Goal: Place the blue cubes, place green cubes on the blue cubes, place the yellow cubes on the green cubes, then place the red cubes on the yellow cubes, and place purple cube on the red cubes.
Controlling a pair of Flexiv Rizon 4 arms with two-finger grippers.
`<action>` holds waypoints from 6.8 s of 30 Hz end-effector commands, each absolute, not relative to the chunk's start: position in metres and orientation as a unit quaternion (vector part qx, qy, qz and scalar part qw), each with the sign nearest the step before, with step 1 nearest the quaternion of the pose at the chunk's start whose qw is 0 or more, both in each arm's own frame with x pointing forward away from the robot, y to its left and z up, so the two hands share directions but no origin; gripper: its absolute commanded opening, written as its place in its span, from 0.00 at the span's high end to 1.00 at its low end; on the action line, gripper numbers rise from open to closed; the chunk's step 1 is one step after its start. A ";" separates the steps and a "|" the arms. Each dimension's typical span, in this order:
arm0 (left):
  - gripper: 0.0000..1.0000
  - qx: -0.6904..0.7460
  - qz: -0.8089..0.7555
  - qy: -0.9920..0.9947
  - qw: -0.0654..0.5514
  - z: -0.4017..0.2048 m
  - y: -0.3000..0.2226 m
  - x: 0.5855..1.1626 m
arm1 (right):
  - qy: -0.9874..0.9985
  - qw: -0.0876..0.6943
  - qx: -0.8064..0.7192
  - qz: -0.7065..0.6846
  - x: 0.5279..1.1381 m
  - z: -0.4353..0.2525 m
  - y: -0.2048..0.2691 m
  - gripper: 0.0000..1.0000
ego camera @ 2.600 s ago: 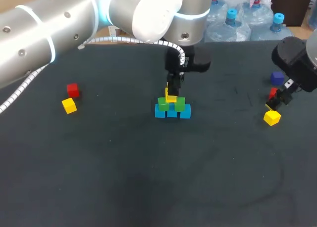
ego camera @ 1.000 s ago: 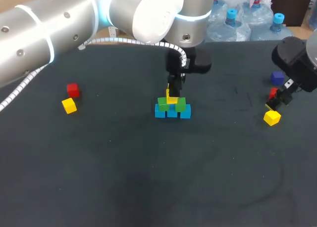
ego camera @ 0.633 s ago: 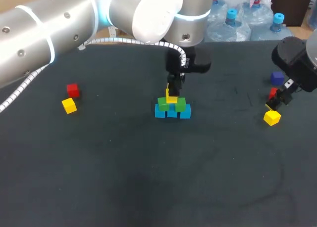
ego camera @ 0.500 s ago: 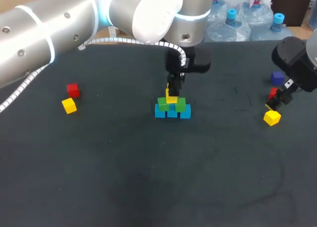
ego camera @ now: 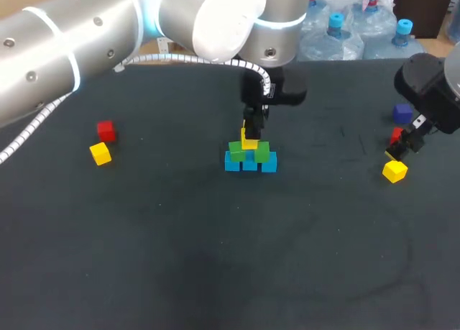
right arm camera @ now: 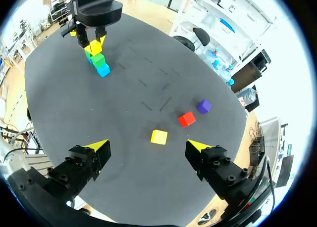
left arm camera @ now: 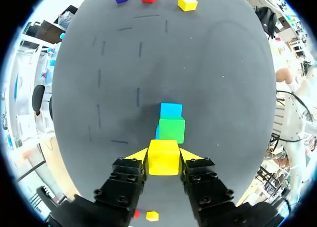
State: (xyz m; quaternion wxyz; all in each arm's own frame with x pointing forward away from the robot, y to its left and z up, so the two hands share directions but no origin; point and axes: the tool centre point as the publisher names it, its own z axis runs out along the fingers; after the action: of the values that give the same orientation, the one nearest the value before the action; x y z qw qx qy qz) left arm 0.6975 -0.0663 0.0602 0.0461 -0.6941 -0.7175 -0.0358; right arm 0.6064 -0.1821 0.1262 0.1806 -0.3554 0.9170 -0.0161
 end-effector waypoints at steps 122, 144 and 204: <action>0.00 -0.696 -0.031 -0.717 0.002 0.104 -0.049 0.691 | 0.917 0.183 -0.354 -0.017 0.606 0.125 -0.182 0.00; 0.00 -0.590 -0.139 -0.794 -0.048 0.130 0.031 0.692 | 0.917 0.183 -0.354 -0.017 0.606 0.125 -0.182 0.00; 0.00 -0.387 -0.145 -0.910 0.014 0.080 0.226 0.695 | 0.917 0.183 -0.354 -0.017 0.606 0.125 -0.182 0.00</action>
State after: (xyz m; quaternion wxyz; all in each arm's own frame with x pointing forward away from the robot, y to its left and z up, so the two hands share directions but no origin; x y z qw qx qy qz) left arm 0.6866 0.2177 0.0940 0.0115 -0.3857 -0.9086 -0.1597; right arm 0.6064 -0.1821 0.1262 0.1806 -0.3554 0.9169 -0.0161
